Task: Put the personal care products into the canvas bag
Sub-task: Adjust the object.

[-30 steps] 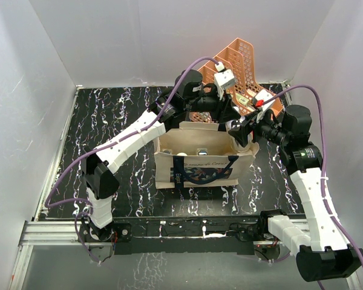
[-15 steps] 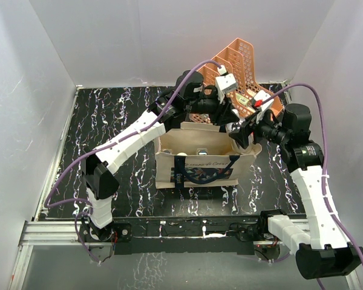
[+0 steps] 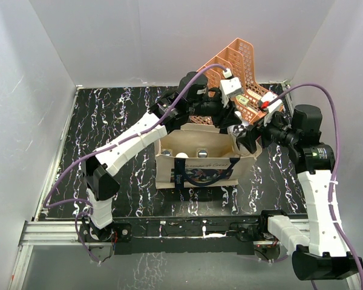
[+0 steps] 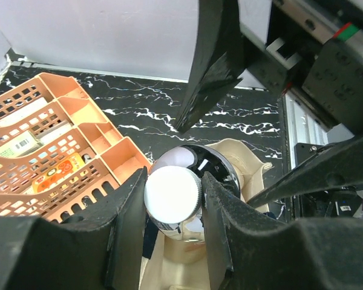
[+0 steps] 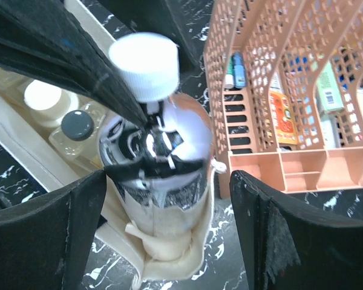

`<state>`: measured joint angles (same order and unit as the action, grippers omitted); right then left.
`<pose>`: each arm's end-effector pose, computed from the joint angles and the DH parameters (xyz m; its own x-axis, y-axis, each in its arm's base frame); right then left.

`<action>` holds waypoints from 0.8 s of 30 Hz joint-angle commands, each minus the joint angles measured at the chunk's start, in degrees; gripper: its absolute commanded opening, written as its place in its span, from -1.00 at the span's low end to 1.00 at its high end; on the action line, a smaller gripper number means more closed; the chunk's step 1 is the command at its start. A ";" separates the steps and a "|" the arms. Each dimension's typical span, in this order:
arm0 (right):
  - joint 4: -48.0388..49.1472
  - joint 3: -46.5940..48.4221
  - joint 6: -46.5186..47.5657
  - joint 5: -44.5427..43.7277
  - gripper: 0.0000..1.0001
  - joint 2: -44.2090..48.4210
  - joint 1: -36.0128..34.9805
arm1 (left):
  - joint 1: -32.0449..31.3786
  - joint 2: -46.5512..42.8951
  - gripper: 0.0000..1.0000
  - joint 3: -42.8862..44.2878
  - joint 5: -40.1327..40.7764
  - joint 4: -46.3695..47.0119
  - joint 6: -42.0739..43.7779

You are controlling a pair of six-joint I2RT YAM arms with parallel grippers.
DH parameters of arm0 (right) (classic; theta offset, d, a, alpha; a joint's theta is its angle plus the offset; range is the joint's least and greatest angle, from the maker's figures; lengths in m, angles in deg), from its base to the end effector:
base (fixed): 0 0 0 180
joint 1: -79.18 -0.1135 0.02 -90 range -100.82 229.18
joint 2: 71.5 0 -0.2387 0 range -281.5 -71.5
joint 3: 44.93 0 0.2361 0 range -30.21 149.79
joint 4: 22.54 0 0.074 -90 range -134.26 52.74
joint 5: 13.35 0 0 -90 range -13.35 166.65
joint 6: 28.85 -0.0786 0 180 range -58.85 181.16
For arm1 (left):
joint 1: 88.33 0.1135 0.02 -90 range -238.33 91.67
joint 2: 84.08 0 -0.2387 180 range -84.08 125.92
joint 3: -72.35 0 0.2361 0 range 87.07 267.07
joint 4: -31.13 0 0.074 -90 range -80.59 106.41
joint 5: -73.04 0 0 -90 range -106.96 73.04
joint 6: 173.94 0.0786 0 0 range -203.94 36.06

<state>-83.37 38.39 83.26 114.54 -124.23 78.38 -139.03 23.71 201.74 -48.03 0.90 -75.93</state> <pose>0.1955 0.0510 0.3551 -0.2627 -0.3007 -0.9168 -0.6913 0.7216 -0.0386 0.2550 -0.3756 0.4065 0.0433 0.1356 -0.9898 0.9896 0.1300 0.0611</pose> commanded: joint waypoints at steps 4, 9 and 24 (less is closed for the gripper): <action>-2.25 5.36 2.38 0.05 0.81 -0.71 2.38 | 0.34 -0.56 -1.00 3.06 6.59 -3.84 2.89; -2.69 4.91 1.99 -0.91 0.84 0.57 3.86 | 0.40 -1.05 -1.00 2.94 6.49 -4.27 3.81; -6.61 -0.33 -2.20 -6.14 0.41 -1.39 13.72 | 0.42 -1.44 -1.00 2.01 4.70 -3.34 3.19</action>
<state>-88.88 39.17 81.73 109.91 -123.27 91.67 -138.68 23.71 203.54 -43.58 -1.59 -74.79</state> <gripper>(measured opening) 0.710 0.339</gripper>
